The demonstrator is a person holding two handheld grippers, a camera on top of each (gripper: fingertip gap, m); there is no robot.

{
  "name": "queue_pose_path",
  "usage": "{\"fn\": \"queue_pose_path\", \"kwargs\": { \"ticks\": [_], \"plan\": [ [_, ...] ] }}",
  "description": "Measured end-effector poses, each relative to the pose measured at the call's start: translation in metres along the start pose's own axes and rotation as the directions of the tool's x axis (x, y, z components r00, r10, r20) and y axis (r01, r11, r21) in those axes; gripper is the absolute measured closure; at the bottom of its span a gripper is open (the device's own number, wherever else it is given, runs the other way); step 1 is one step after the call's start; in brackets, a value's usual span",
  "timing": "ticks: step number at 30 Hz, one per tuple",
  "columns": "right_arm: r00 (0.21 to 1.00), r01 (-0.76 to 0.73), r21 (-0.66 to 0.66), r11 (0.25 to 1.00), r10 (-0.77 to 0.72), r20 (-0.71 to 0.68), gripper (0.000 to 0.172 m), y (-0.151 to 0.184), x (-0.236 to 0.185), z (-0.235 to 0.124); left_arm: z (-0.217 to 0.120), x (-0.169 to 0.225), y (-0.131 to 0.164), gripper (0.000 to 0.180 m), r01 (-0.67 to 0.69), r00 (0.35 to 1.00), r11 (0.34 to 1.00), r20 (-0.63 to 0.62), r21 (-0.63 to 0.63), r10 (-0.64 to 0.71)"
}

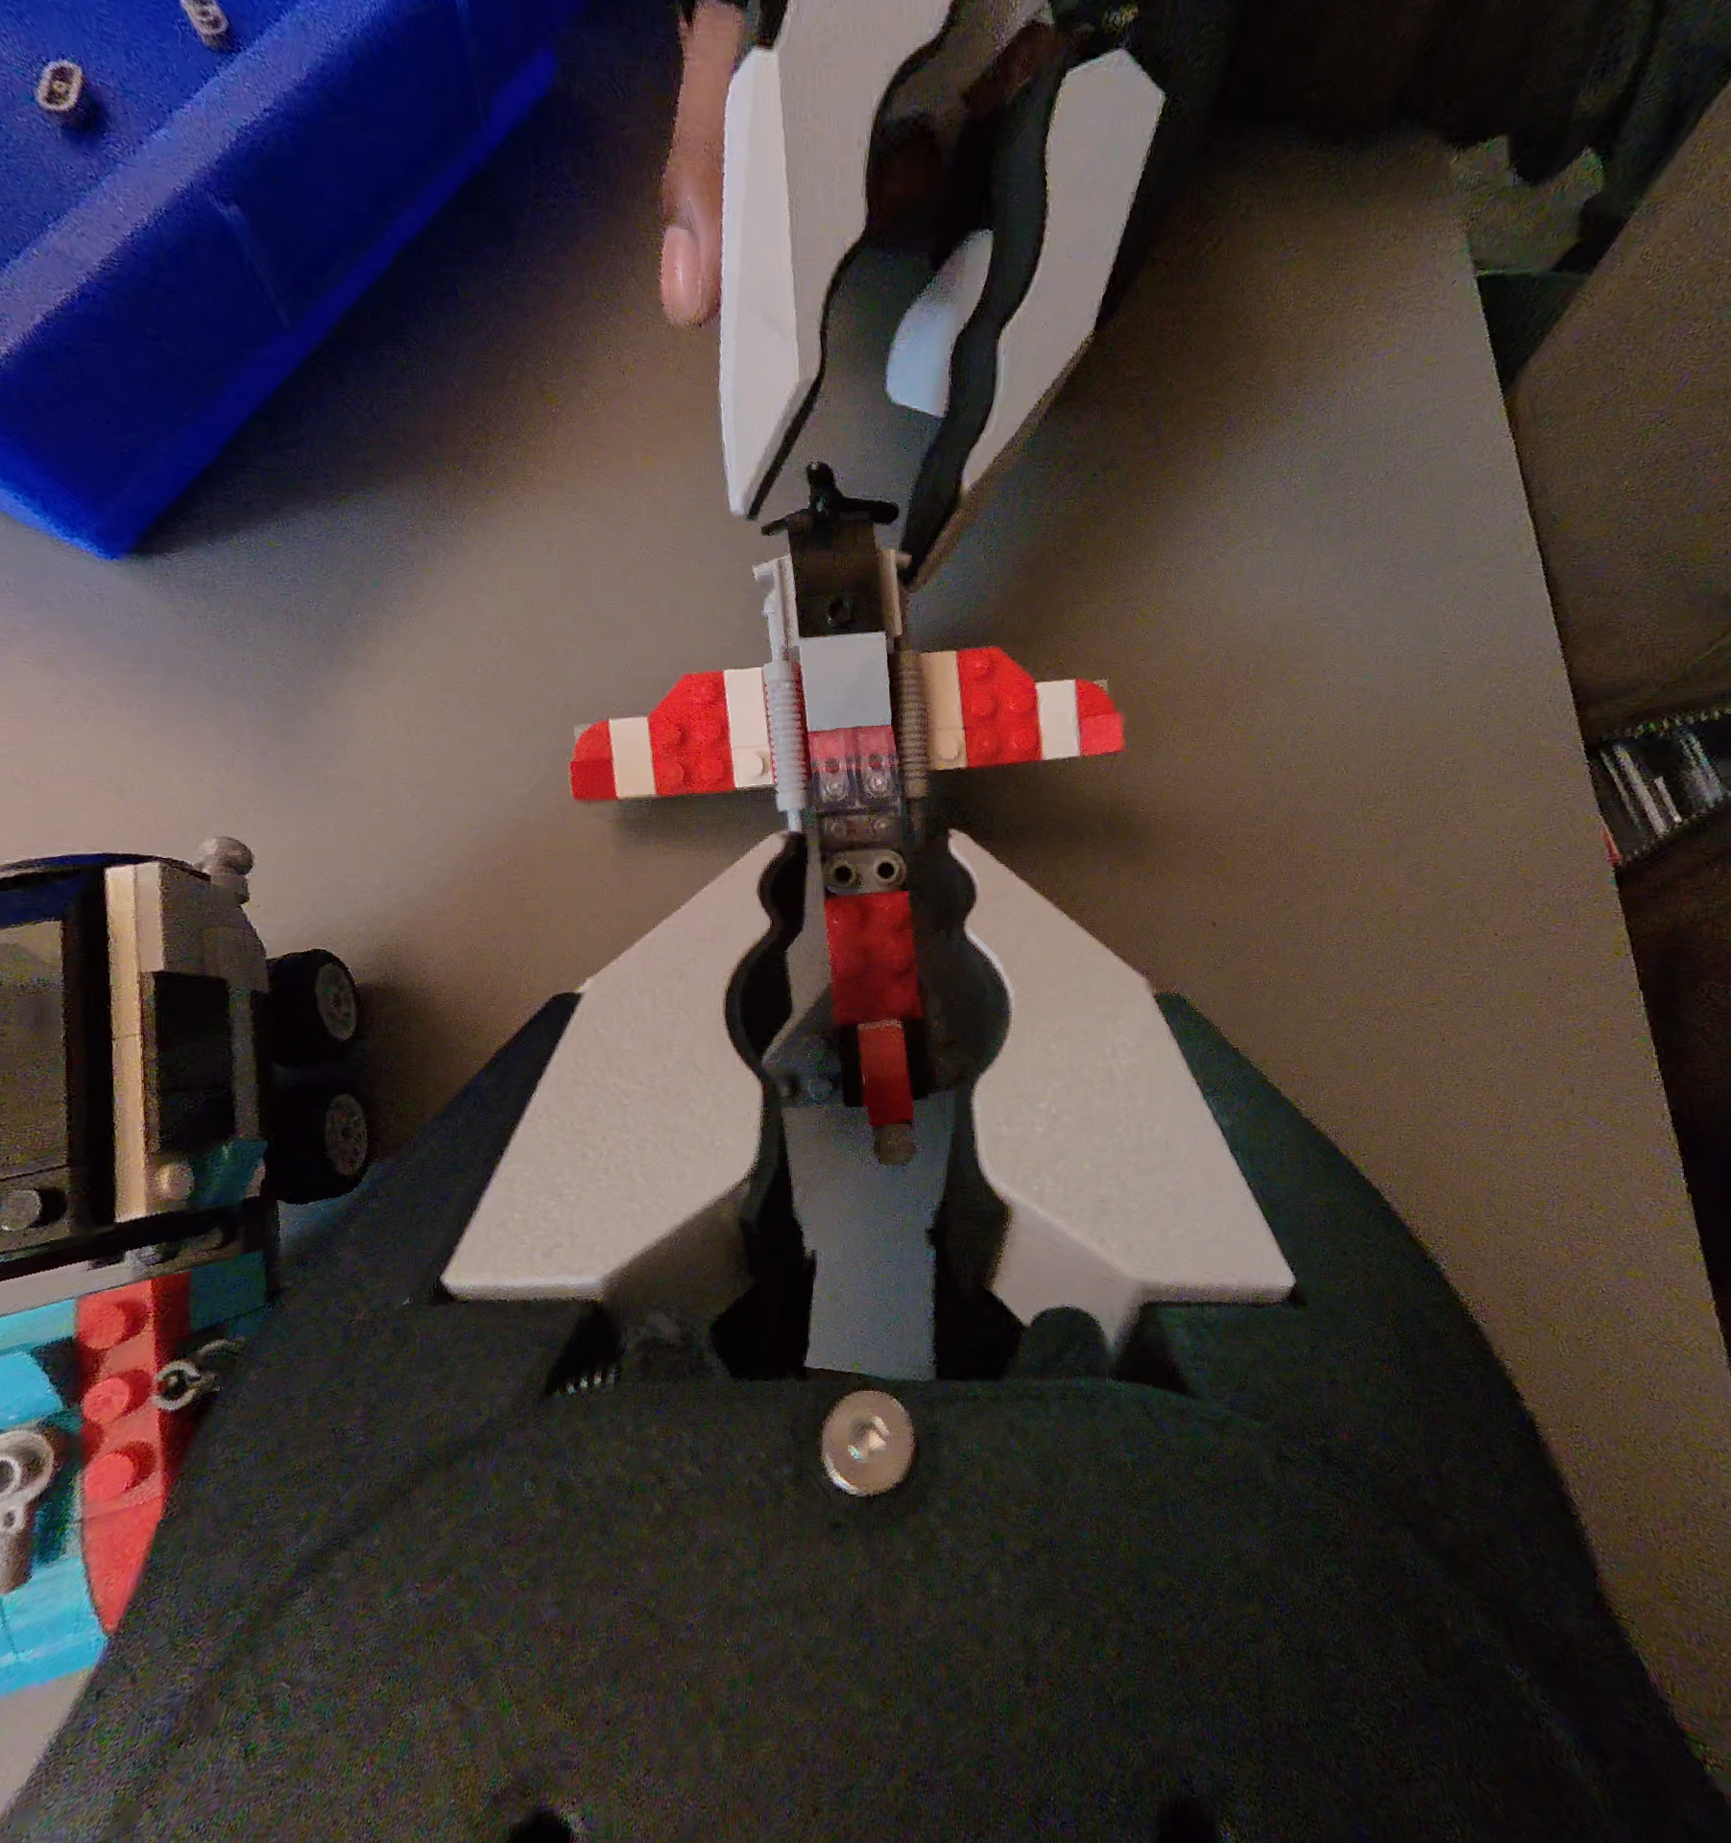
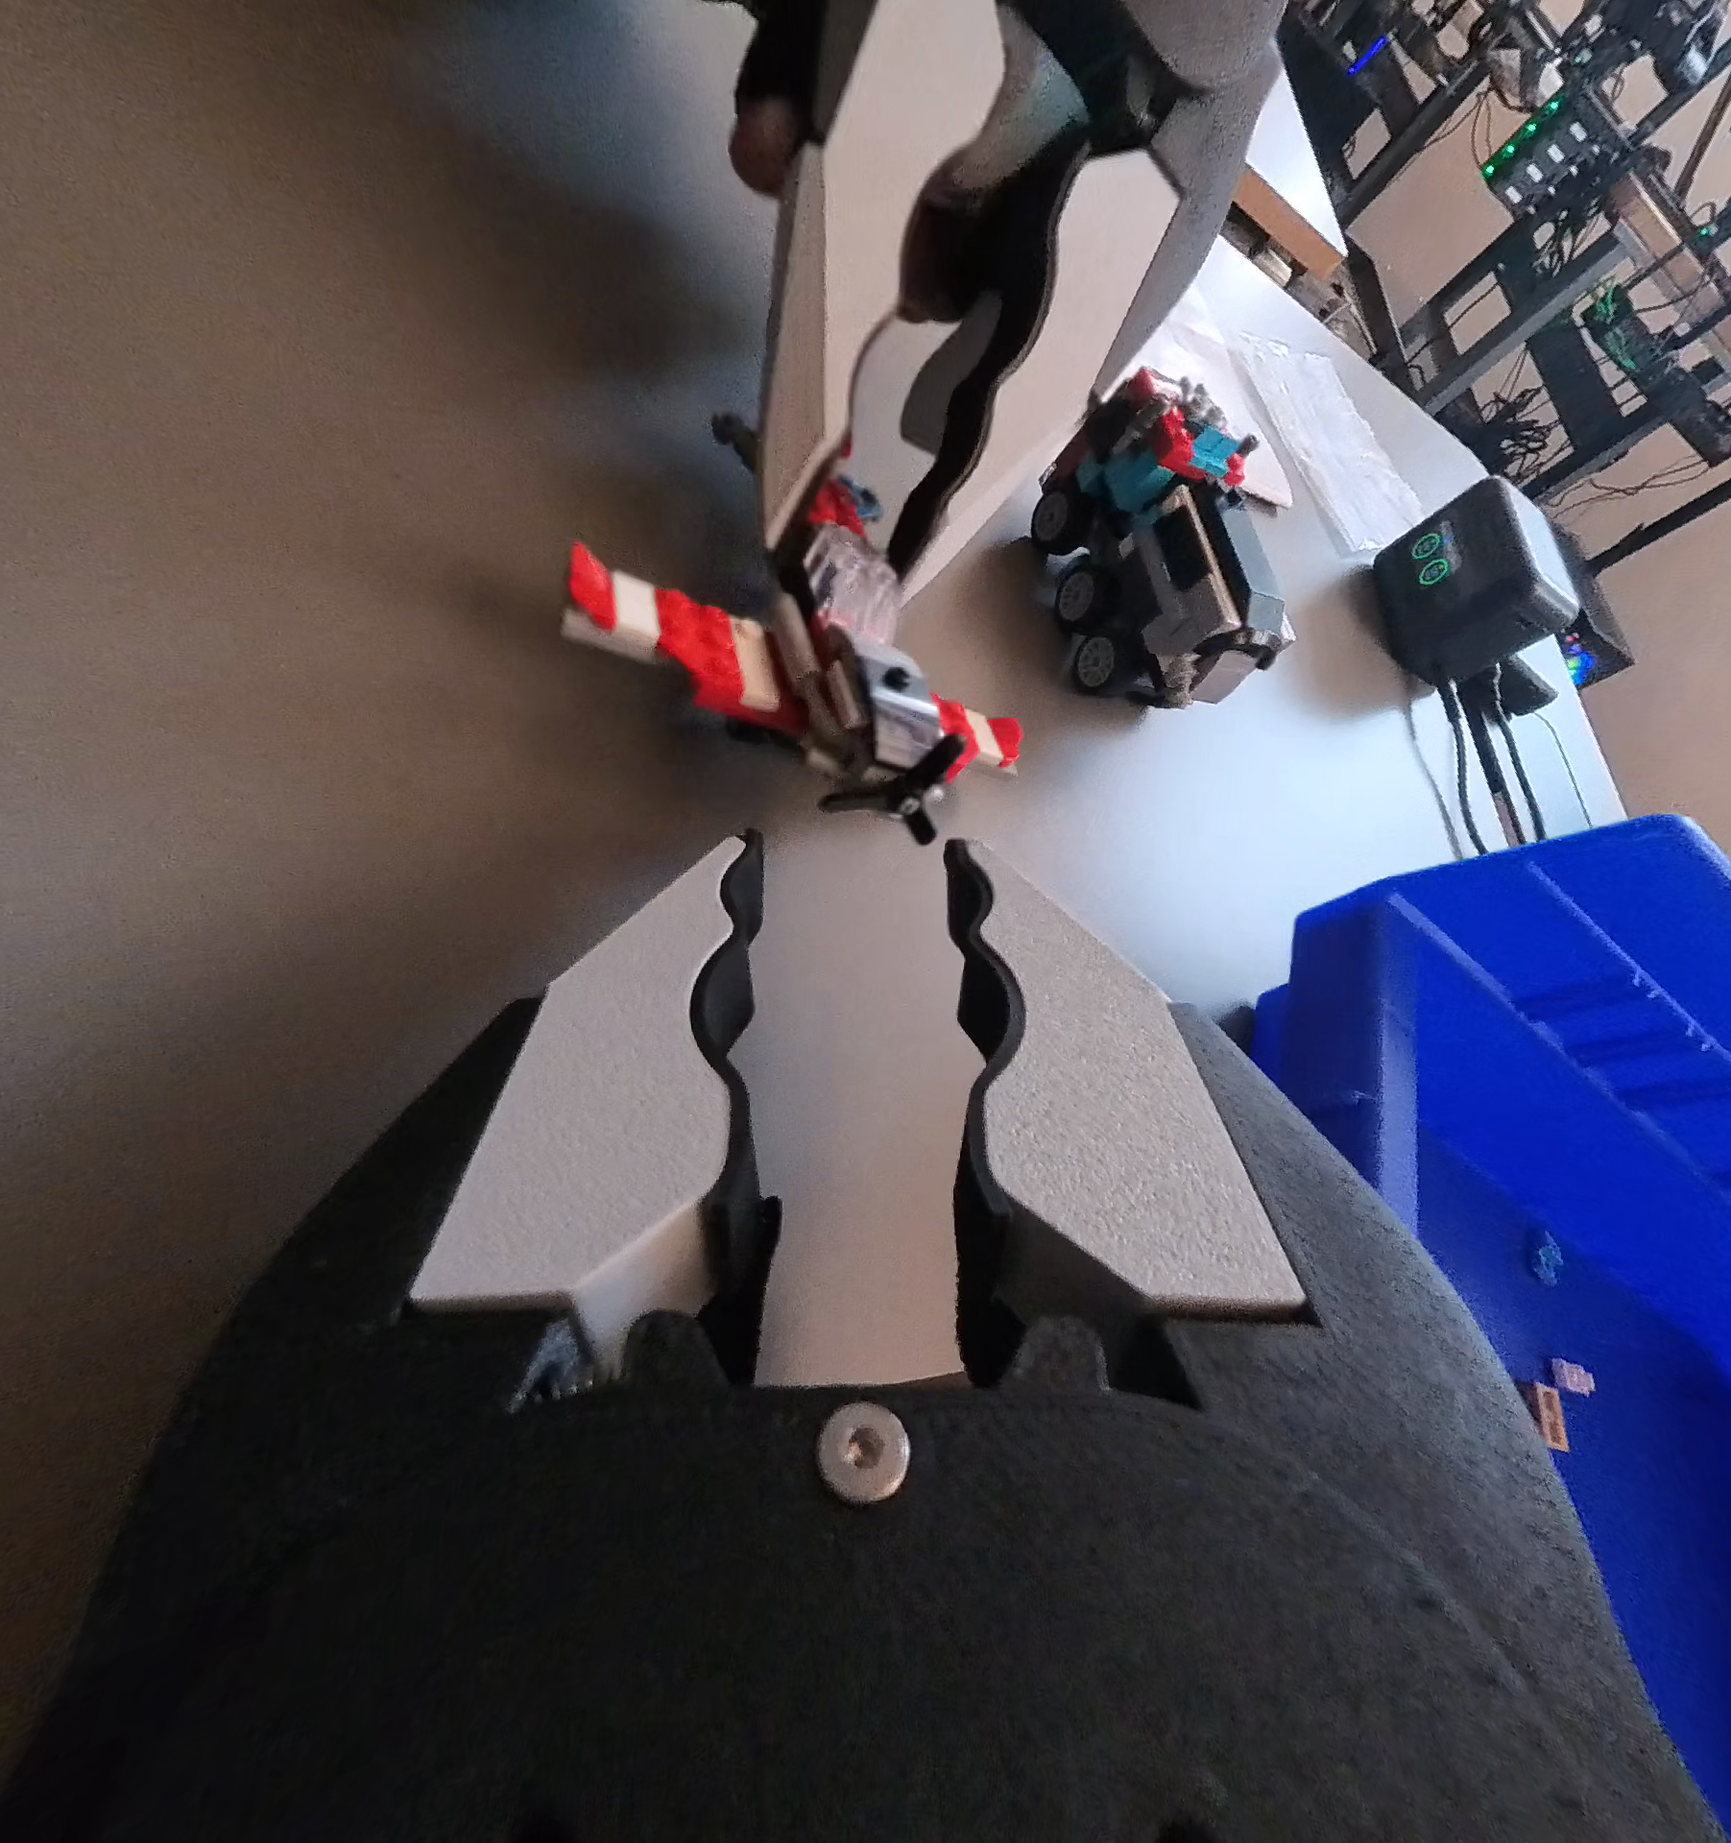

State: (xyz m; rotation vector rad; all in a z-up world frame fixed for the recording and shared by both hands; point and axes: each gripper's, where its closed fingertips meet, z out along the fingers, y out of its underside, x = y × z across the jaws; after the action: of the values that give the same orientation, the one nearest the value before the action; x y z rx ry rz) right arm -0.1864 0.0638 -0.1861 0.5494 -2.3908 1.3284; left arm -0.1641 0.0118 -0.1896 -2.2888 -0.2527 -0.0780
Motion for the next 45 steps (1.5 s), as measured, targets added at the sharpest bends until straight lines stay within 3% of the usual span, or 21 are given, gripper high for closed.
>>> {"fn": "queue_pose_path", "kwargs": {
  "ticks": [4,8,14,18,29,45],
  "plan": [
    [1.0,-0.014,0.025,1.0,0.014,0.0,0.134,-0.003,0.002,-0.002,-0.007,0.004,-0.007,0.139,-0.022,1.0,1.0,0.006,0.021,0.022],
    [1.0,-0.004,0.037,0.999,0.004,0.004,0.133,-0.004,0.001,-0.002,0.006,0.004,0.0,0.134,-0.064,0.997,0.996,0.047,-0.055,0.066],
    [1.0,0.013,0.03,0.999,-0.013,0.006,0.135,-0.004,-0.001,-0.001,0.02,-0.003,0.01,0.15,-0.097,0.988,0.986,0.106,-0.139,0.112],
    [1.0,-0.015,0.057,0.998,0.015,0.002,0.139,-0.006,0.002,-0.005,0.019,-0.011,0.009,0.153,-0.097,0.985,0.989,0.129,-0.113,0.111],
    [0.938,-0.346,0.157,0.925,0.342,0.052,0.133,-0.017,0.022,-0.019,0.006,-0.024,-0.005,0.153,-0.242,0.936,0.968,0.25,-0.06,0.249],
    [0.954,-0.3,0.18,0.937,0.295,0.055,0.15,-0.027,0.015,-0.016,0.01,-0.016,-0.004,0.153,-0.273,0.936,0.96,0.214,-0.06,0.28]
  ]
}}
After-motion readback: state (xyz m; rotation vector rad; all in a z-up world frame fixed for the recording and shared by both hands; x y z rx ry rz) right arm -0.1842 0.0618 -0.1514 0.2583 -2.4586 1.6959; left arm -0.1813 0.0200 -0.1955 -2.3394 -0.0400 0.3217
